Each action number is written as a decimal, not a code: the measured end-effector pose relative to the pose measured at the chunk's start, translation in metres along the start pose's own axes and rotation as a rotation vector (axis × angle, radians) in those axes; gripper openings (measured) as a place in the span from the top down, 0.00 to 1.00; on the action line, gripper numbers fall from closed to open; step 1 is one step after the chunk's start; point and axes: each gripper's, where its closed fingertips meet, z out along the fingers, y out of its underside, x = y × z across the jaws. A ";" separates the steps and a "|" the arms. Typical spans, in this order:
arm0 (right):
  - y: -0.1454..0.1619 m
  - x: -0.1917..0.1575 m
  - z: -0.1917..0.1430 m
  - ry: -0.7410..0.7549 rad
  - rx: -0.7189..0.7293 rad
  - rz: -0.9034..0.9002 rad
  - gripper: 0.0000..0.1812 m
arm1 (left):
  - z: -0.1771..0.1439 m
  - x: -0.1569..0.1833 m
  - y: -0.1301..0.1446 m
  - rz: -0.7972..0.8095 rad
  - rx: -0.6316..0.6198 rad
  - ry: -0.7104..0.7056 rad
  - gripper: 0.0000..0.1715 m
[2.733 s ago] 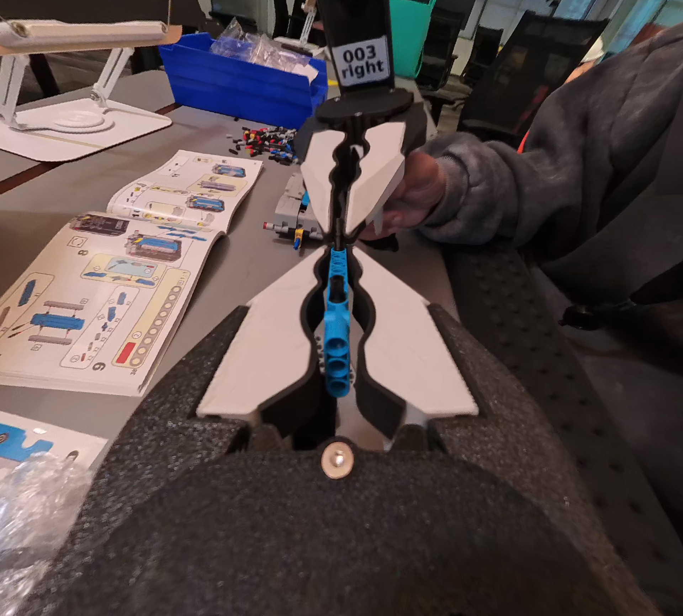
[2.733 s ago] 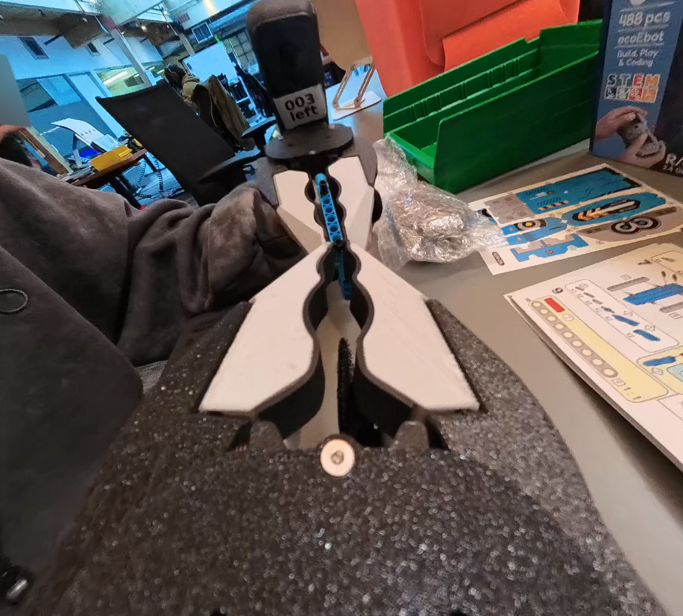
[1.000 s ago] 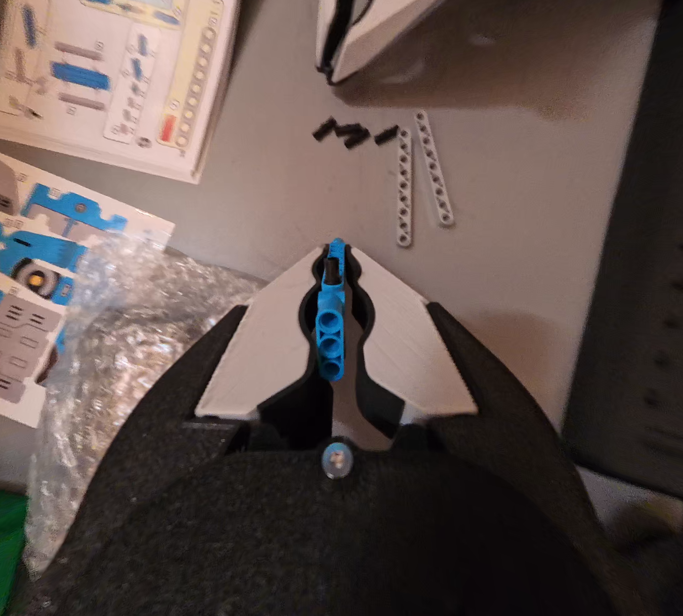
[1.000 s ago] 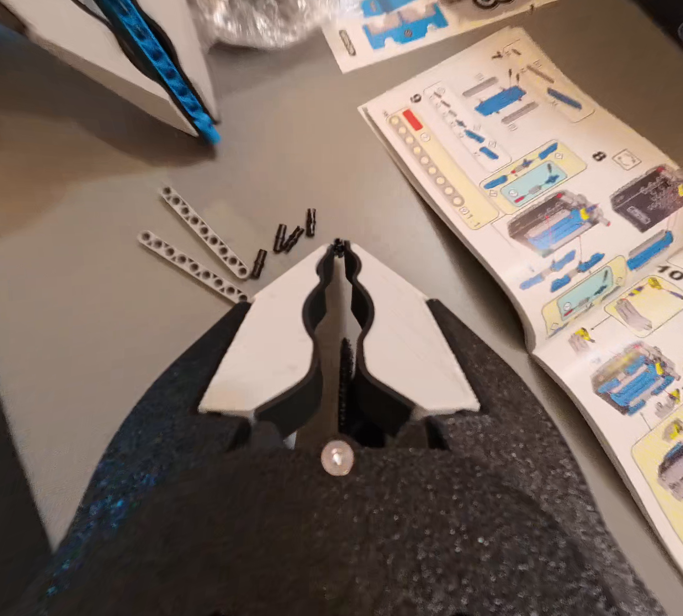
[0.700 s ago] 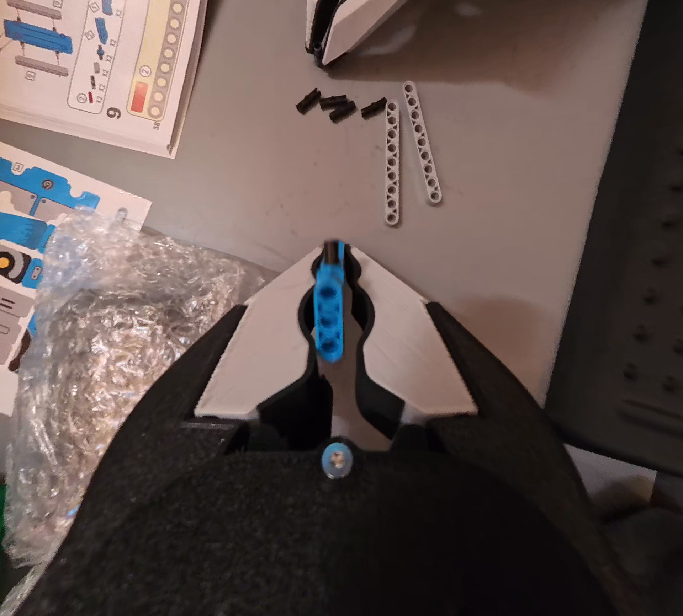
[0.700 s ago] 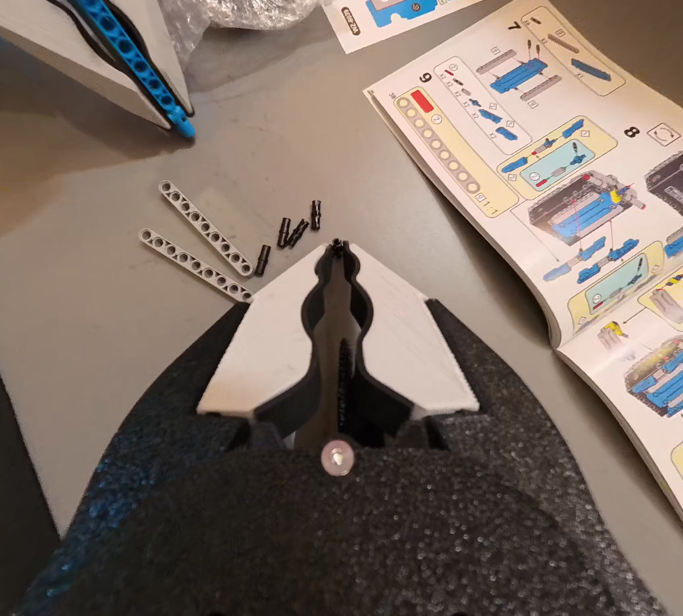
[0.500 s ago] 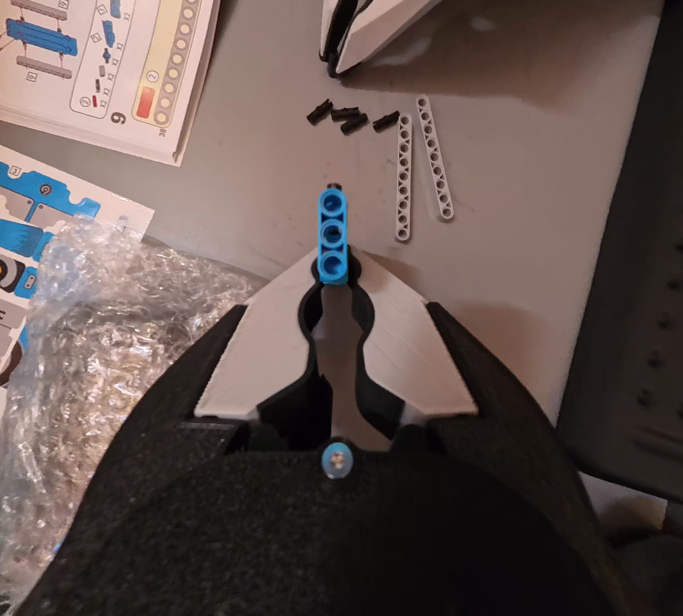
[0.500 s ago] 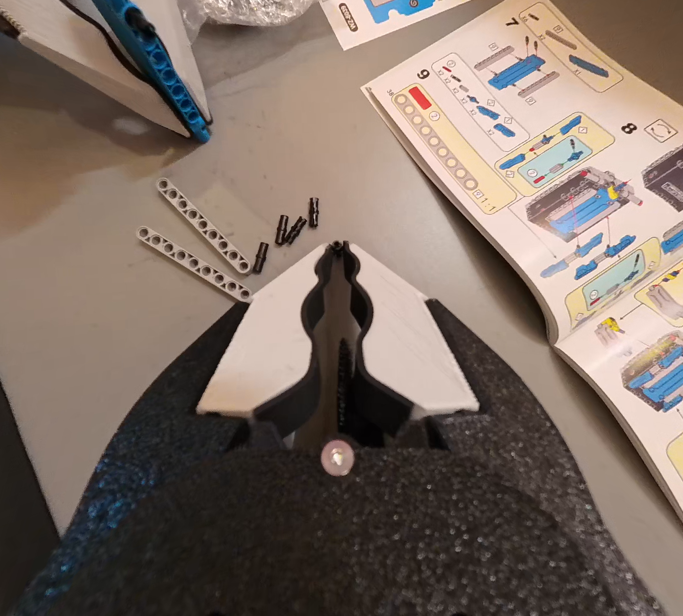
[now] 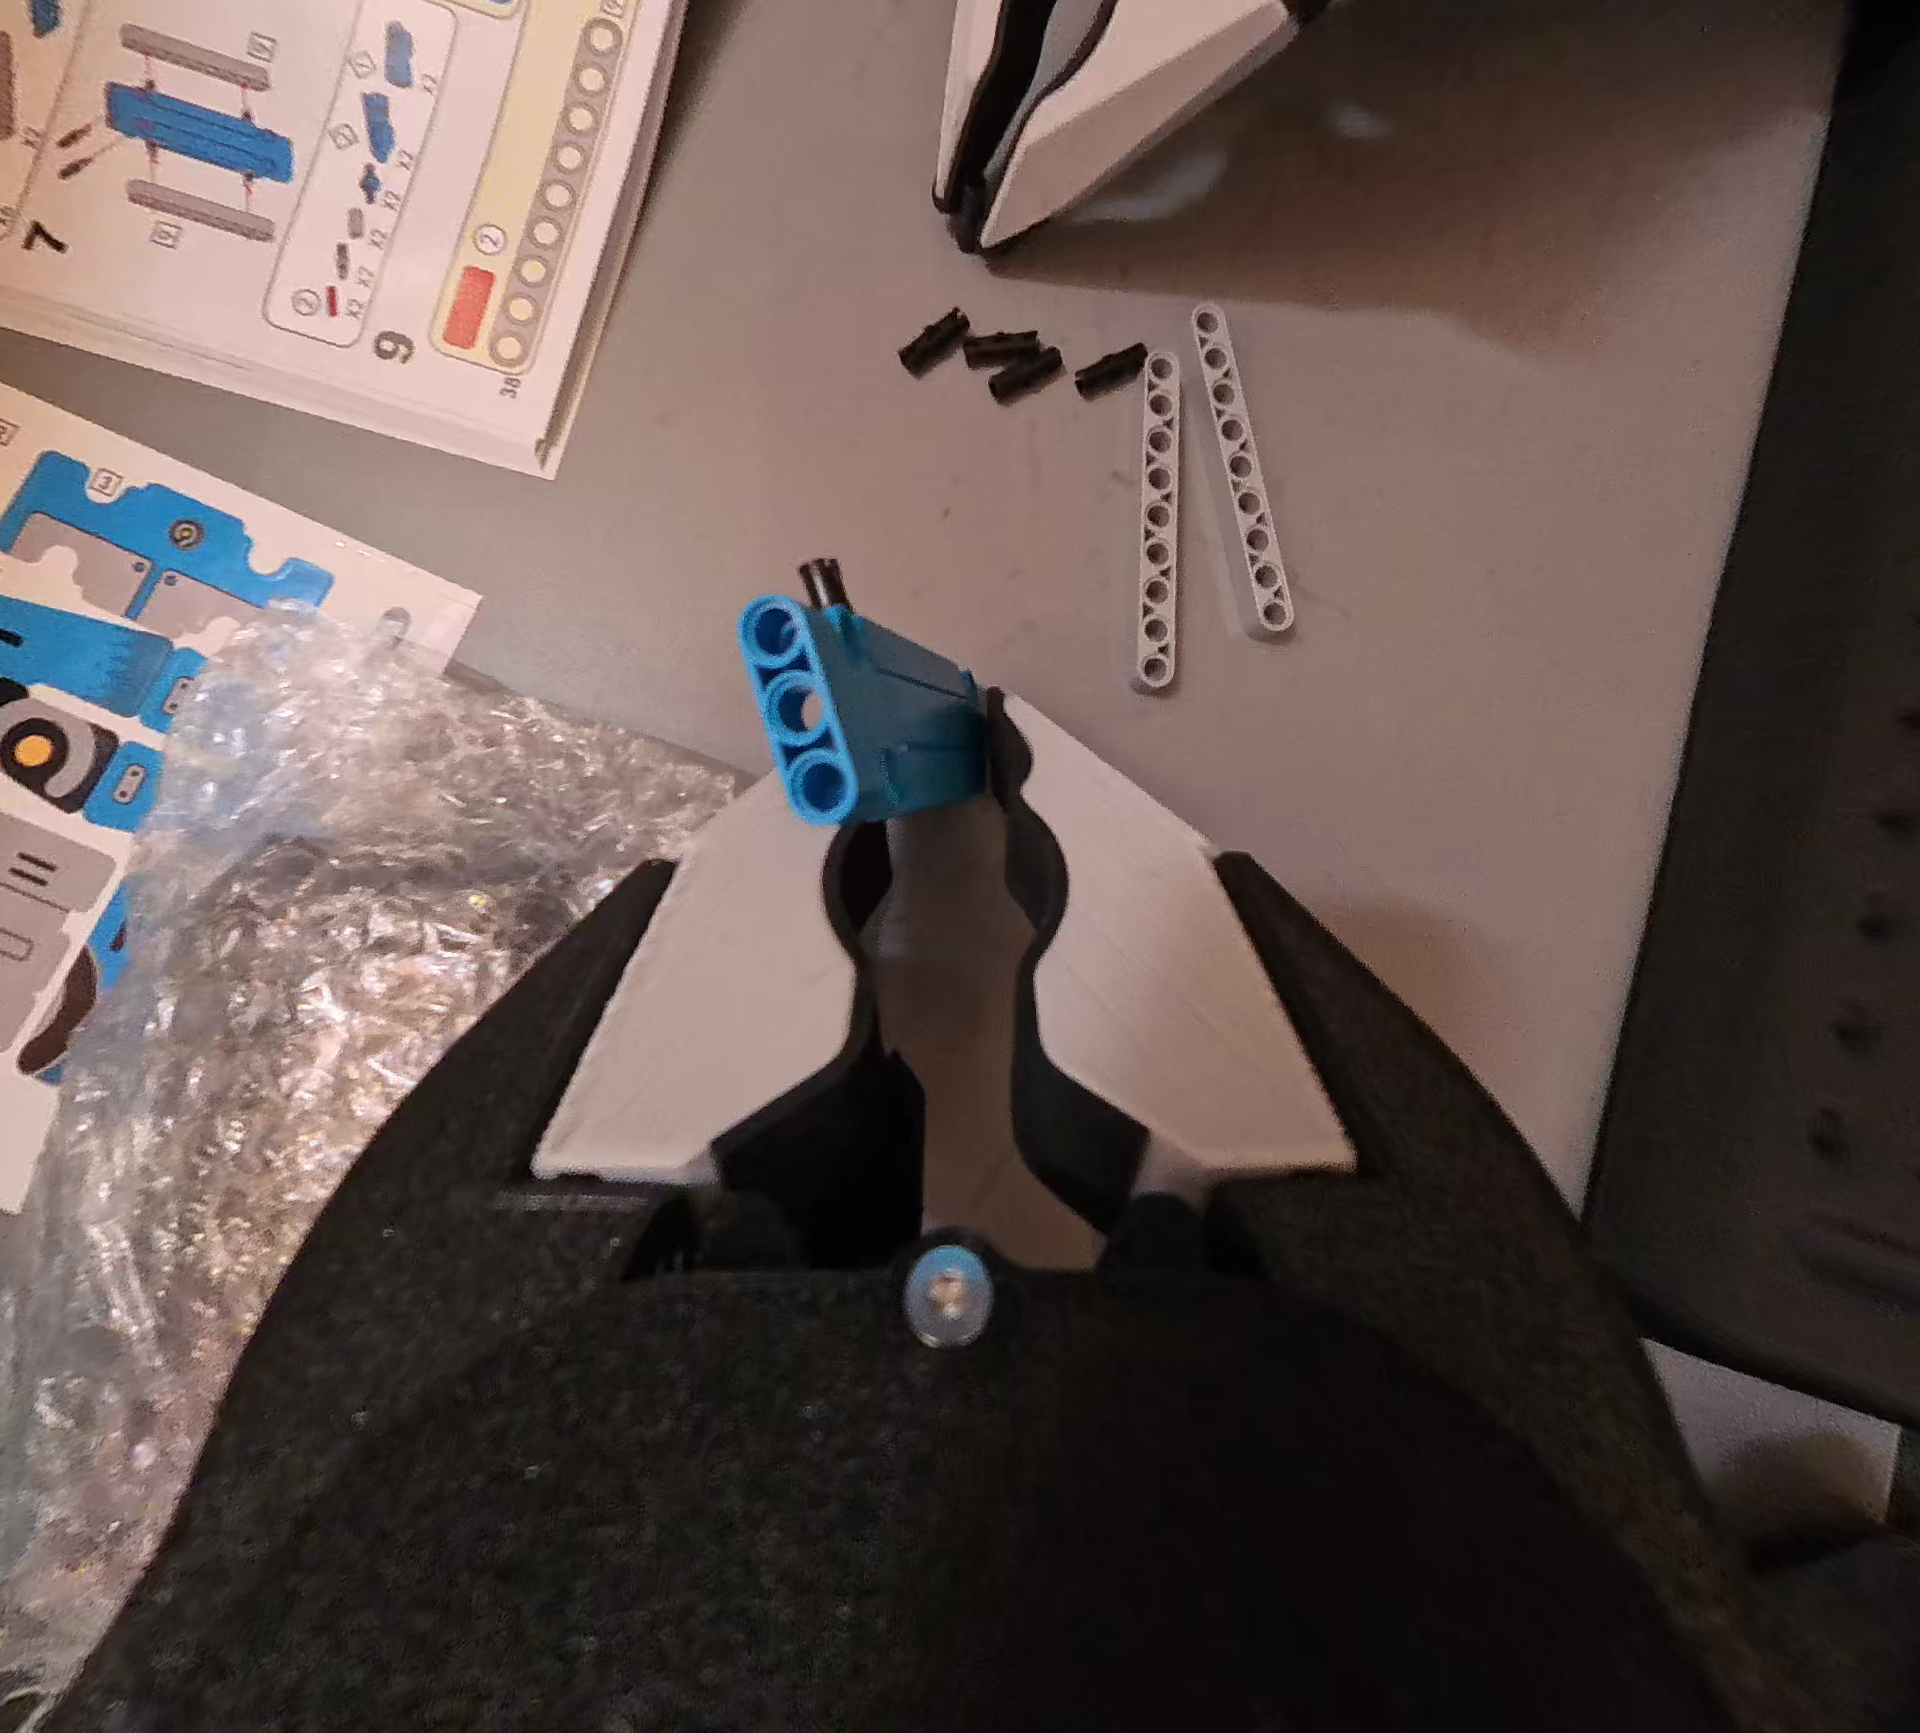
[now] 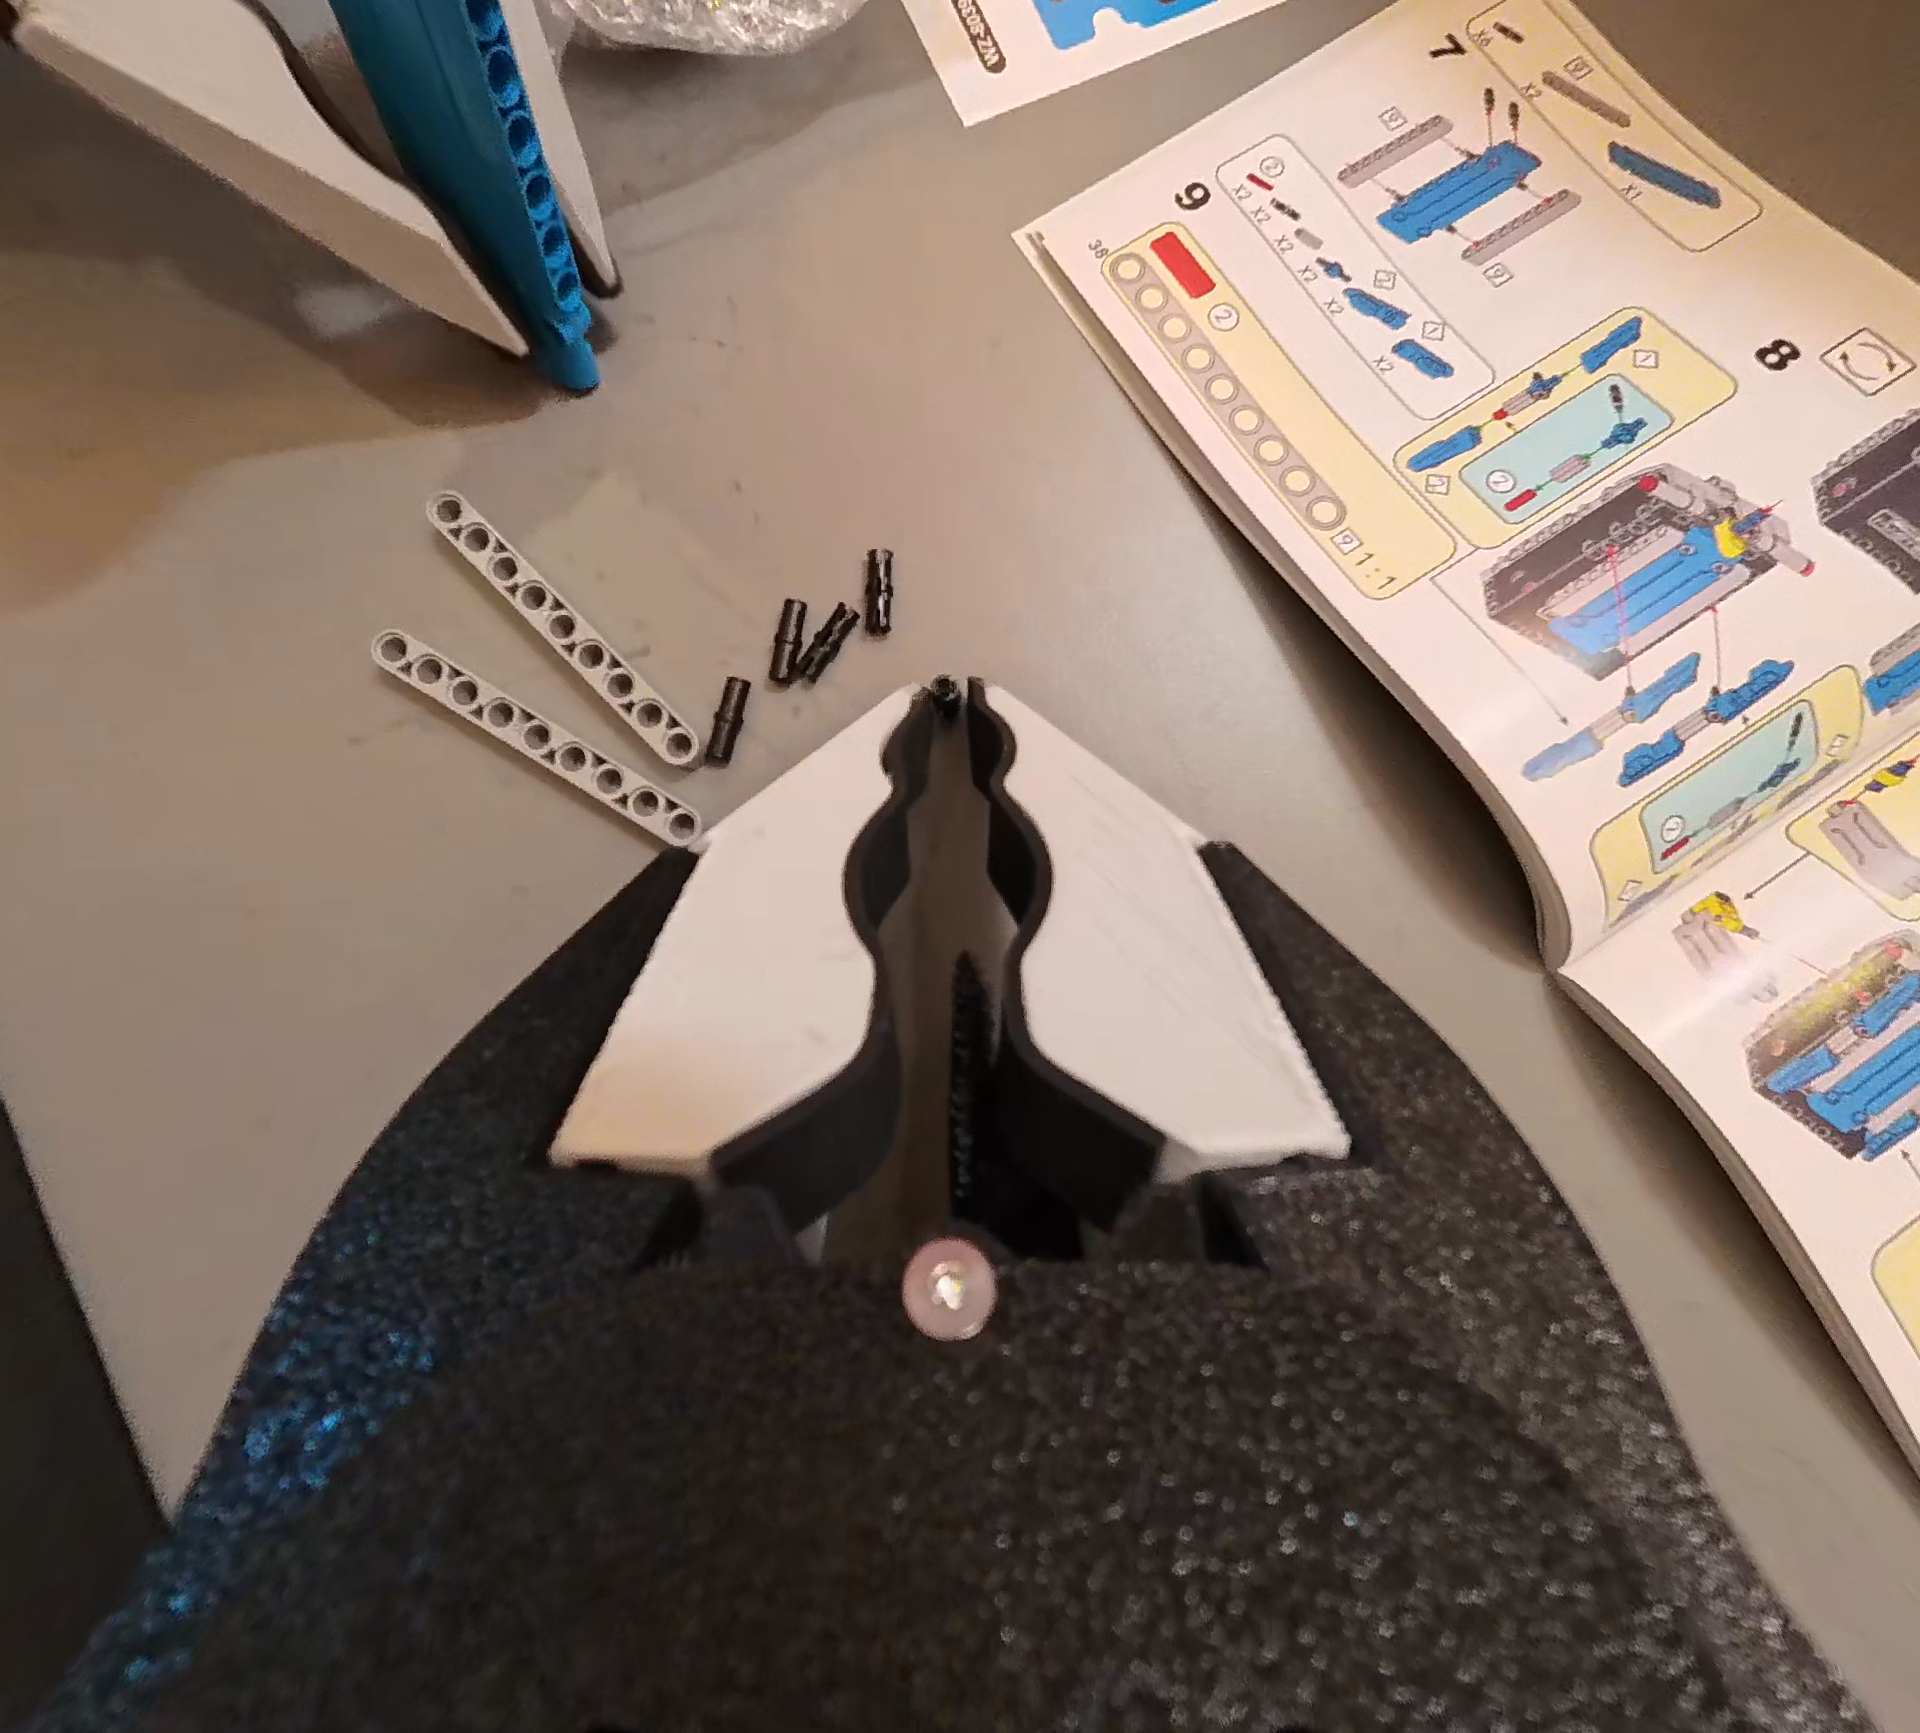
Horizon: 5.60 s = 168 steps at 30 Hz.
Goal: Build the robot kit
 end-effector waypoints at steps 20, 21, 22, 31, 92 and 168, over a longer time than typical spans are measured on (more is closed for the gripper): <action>-0.080 -0.025 -0.087 -0.492 0.588 0.271 0.99 | -0.046 0.028 -0.087 0.068 0.513 0.120 0.96; -0.088 -0.028 -0.099 -0.557 0.654 0.289 0.99 | -0.052 0.032 -0.094 0.072 0.571 0.137 0.96; -0.091 -0.030 -0.104 -0.577 0.686 0.291 0.99 | -0.058 0.035 -0.101 0.068 0.625 0.158 0.96; -0.104 -0.053 -0.110 -0.578 0.739 0.179 0.99 | -0.061 0.047 -0.114 0.001 0.735 0.291 0.96; -0.073 -0.055 -0.086 -0.617 0.463 0.099 0.99 | -0.031 0.054 -0.105 -0.171 0.649 0.452 0.97; -0.085 -0.026 -0.049 0.276 0.466 -0.344 0.76 | -0.019 0.016 -0.111 -0.578 0.721 0.518 0.97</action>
